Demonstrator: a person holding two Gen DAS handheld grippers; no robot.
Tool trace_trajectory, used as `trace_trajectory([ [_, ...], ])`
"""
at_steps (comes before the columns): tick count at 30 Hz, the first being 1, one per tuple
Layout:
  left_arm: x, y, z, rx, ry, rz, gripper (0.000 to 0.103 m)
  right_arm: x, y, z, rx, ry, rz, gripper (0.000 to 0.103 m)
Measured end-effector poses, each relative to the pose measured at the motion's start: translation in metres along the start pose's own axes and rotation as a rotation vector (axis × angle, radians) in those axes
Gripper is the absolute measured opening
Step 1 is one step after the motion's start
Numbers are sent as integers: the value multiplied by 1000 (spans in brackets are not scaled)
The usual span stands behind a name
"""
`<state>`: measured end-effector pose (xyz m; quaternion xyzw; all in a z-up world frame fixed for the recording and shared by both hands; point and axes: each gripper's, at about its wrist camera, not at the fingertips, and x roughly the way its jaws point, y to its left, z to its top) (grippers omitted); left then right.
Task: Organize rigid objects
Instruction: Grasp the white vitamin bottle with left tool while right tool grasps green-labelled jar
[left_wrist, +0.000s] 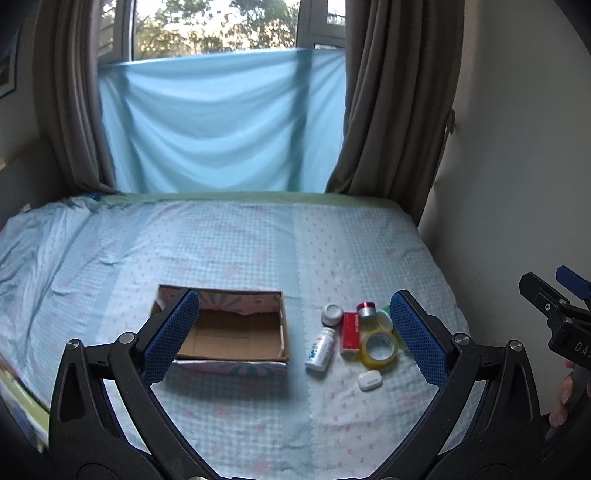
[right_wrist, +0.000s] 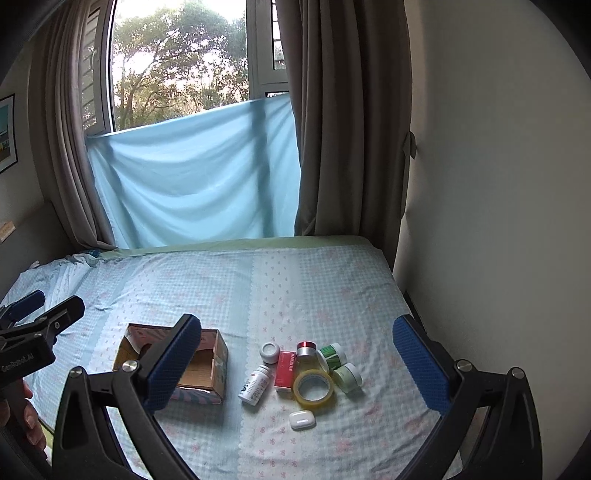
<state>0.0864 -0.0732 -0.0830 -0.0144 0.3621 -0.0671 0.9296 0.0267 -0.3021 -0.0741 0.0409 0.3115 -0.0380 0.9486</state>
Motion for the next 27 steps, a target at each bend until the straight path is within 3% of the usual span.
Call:
trace_trajectory([
  [6, 102, -48, -27, 79, 219, -19, 102, 72, -47, -10, -19, 115, -15, 103],
  [14, 237, -81, -61, 183, 465, -28, 102, 188, -88, -33, -23, 290, -30, 103],
  [19, 319, -88, -87, 265, 648, -66, 101, 262, -98, -55, -50, 428, -27, 103],
  [21, 353, -90, -100, 285, 731, -78, 94, 292, -100, -65, -60, 485, -23, 103],
  [27, 416, -97, -138, 435, 902, -47, 93, 377, -98, -94, -111, 664, -12, 103],
])
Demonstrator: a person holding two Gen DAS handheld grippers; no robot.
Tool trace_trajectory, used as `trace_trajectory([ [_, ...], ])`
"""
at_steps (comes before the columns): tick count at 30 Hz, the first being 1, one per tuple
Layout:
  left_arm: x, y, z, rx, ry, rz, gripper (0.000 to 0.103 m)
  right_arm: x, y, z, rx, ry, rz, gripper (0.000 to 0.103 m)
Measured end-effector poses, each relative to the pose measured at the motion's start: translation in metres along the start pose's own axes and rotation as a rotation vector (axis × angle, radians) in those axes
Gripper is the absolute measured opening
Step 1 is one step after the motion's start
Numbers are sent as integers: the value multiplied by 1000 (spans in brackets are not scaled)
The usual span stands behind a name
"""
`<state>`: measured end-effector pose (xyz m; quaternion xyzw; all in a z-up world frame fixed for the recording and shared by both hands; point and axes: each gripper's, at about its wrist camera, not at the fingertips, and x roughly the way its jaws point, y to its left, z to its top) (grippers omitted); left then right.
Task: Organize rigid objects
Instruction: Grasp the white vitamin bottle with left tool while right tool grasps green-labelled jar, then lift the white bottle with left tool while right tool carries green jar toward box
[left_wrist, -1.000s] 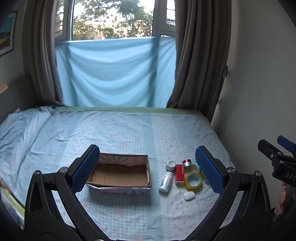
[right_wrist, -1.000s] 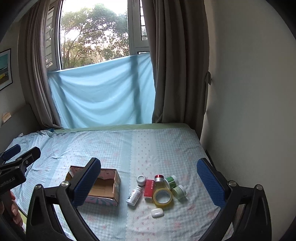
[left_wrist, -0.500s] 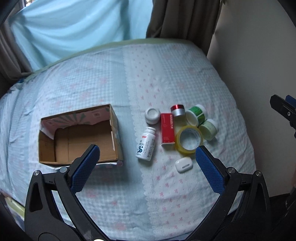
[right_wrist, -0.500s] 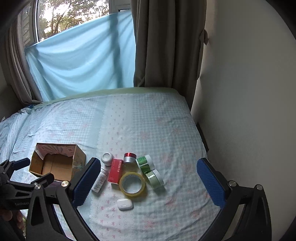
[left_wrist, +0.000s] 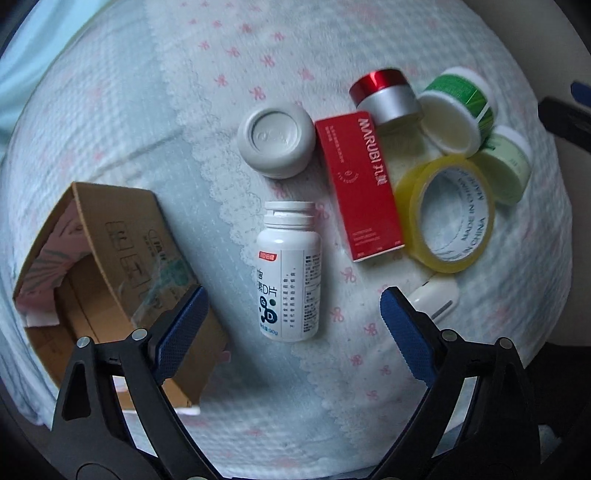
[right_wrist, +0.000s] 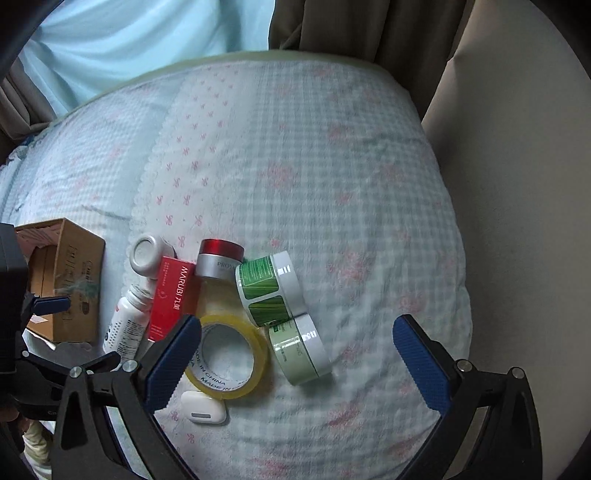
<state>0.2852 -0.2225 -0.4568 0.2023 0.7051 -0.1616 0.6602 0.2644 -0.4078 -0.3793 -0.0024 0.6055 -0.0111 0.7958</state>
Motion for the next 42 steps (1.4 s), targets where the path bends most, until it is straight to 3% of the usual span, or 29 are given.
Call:
trace_trajectory([
  [4, 32, -9, 11, 80, 72, 44, 93, 34, 7, 13, -47, 50, -17, 103],
  [7, 51, -9, 13, 86, 100, 33, 92, 58, 11, 21, -71, 97, -12, 103],
  [9, 59, -6, 13, 71, 108, 6, 78, 75, 12, 25, -81, 133, -5, 102],
  [13, 76, 0, 12, 30, 127, -44, 75, 102, 17, 31, -100, 198, 16, 96],
  [15, 83, 6, 11, 6, 143, -77, 58, 113, 20, 33, -116, 222, 19, 94],
  [18, 86, 17, 7, -54, 124, -111, 47, 125, 26, 34, -138, 254, 25, 75],
  [19, 86, 21, 5, -70, 118, -131, 47, 129, 28, 33, -138, 270, 33, 62],
  [20, 86, 24, 3, -84, 111, -145, 47, 133, 29, 33, -135, 286, 38, 55],
  [22, 87, 28, -1, -107, 101, -162, 47, 138, 30, 31, -119, 297, 32, 55],
  [31, 75, 44, -11, -179, 68, -193, 47, 134, 33, 33, -67, 286, 29, 54],
  [37, 36, 53, -25, -183, -8, -196, 47, 86, 23, 33, -10, 237, 34, 54],
  [42, -29, 65, -42, -224, -109, -226, 47, 33, 9, 38, 38, 189, 56, 54],
])
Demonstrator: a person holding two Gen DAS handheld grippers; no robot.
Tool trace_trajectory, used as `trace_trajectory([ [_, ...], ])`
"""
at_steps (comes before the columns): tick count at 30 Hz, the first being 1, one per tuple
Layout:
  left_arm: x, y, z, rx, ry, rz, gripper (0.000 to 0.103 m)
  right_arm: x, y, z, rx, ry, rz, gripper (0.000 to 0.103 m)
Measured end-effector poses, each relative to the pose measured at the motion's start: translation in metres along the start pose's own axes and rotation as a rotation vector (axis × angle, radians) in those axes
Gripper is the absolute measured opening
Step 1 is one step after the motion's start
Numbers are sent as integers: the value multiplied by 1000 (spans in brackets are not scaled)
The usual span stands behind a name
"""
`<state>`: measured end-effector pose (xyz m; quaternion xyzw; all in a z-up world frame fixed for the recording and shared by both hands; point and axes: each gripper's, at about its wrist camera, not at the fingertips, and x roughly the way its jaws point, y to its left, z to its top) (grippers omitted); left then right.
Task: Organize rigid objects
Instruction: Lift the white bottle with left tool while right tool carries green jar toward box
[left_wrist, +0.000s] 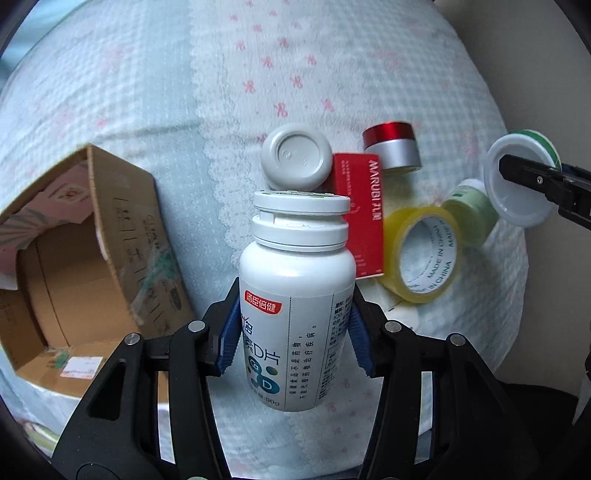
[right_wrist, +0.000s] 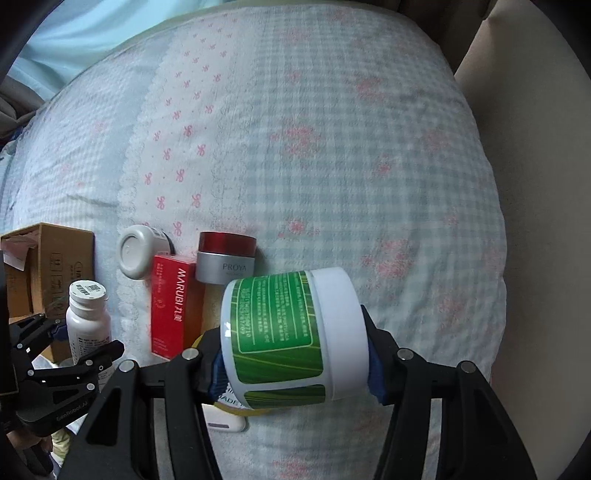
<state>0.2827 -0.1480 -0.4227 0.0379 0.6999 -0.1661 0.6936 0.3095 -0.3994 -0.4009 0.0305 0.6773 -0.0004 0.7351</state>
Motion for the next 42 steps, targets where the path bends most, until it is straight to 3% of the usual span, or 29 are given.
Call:
trace_trajectory([
  [4, -74, -12, -10, 12, -97, -44, 47, -45, 2, -16, 22, -57, 21, 54],
  [8, -125, -28, -9, 28, -194, -37, 47, -95, 14, -34, -6, -125, 46, 54],
  [11, -167, -17, -24, 8, -253, -45, 47, -123, 31, -43, -29, -170, 64, 54],
  [19, -222, 29, -62, -63, -334, -20, 47, -186, 103, -62, -78, -258, 150, 54],
  [28, -246, 122, -96, -68, -359, 16, 47, -207, 221, -73, -131, -293, 215, 54],
  [32, -244, 177, -100, -53, -324, -5, 47, -199, 274, -69, -94, -283, 235, 54],
  [36, -232, 223, -96, 10, -290, 21, 47, -184, 329, -64, -48, -269, 244, 54],
  [42, -197, 269, -82, 101, -195, 39, 47, -144, 387, -58, 46, -202, 250, 54],
])
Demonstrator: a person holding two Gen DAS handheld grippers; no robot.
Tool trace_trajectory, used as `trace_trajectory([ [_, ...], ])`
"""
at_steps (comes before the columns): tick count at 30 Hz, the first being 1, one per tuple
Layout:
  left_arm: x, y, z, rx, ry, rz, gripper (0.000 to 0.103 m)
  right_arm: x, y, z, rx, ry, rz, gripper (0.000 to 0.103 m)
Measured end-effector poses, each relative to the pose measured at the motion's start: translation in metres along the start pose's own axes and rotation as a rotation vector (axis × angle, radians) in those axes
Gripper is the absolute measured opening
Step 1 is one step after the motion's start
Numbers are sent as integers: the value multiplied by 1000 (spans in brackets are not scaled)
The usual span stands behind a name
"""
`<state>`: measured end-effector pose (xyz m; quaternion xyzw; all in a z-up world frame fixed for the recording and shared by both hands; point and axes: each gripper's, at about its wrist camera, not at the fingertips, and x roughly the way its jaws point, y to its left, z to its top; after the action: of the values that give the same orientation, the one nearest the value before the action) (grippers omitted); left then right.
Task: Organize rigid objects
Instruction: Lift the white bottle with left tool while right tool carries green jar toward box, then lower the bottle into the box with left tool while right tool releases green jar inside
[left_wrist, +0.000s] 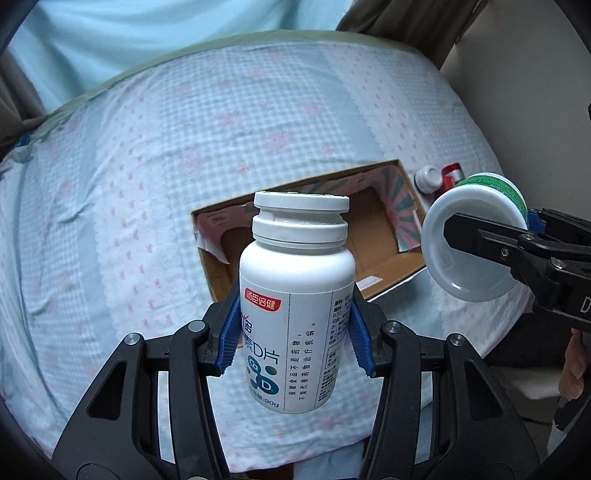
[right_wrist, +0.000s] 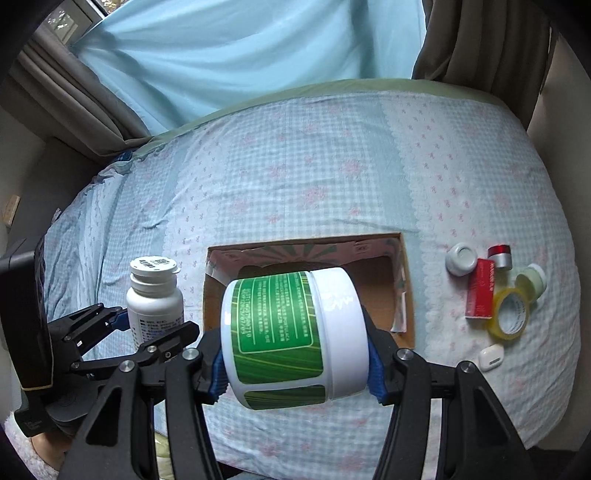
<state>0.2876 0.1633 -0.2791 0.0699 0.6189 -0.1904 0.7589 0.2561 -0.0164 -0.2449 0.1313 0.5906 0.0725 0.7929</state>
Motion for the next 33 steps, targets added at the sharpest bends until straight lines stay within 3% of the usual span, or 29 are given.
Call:
trace_trajectory([
  [9, 77, 21, 13, 74, 140, -15, 47, 83, 13, -4, 49, 147, -55, 54],
  [20, 173, 16, 34, 145, 285, 11, 47, 183, -45, 9, 204, 301, -126, 54],
  [24, 189, 6, 41, 145, 304, -29, 47, 207, -59, 16, 242, 338, -138, 54],
  [28, 203, -7, 37, 223, 330, 44, 47, 218, -66, 18, 219, 364, -148, 54],
  [31, 209, -11, 36, 186, 351, -34, 47, 224, -66, 19, 172, 391, -170, 54],
  [33, 211, -11, 36, 175, 351, -20, 47, 226, -68, 20, 170, 395, -153, 54],
])
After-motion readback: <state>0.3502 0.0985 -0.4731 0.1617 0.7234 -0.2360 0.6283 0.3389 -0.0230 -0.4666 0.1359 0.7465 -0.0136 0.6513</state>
